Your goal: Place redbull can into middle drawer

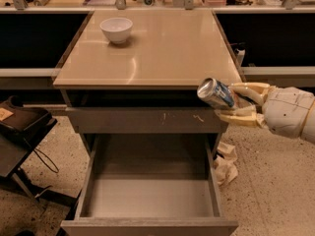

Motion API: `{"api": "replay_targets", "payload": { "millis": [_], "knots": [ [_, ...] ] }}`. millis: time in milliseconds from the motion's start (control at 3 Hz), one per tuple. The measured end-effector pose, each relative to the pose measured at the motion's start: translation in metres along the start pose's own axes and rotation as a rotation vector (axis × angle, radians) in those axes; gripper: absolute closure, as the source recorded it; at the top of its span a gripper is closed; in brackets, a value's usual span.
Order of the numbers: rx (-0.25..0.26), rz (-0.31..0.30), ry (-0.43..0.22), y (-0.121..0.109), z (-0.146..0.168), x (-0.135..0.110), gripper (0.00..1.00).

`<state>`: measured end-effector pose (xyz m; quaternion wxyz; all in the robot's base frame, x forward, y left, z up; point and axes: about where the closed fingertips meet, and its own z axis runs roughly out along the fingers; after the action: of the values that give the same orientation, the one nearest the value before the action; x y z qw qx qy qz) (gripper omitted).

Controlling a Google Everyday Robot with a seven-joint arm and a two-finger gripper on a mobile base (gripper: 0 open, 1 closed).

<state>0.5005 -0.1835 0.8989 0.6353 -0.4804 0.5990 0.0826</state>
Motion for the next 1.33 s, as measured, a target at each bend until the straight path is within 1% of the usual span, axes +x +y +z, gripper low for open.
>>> {"api": "replay_targets", "payload": {
  "millis": [333, 667, 1000, 1333],
  "knots": [
    [-0.085, 0.007, 0.084, 0.022, 0.022, 0.030, 1.00],
    [-0.224, 0.054, 0.242, 0.075, 0.051, 0.131, 1.00],
    [-0.287, 0.169, 0.356, 0.121, 0.060, 0.237, 1.00],
    [-0.294, 0.185, 0.364, 0.127, 0.059, 0.248, 1.00]
  ]
}}
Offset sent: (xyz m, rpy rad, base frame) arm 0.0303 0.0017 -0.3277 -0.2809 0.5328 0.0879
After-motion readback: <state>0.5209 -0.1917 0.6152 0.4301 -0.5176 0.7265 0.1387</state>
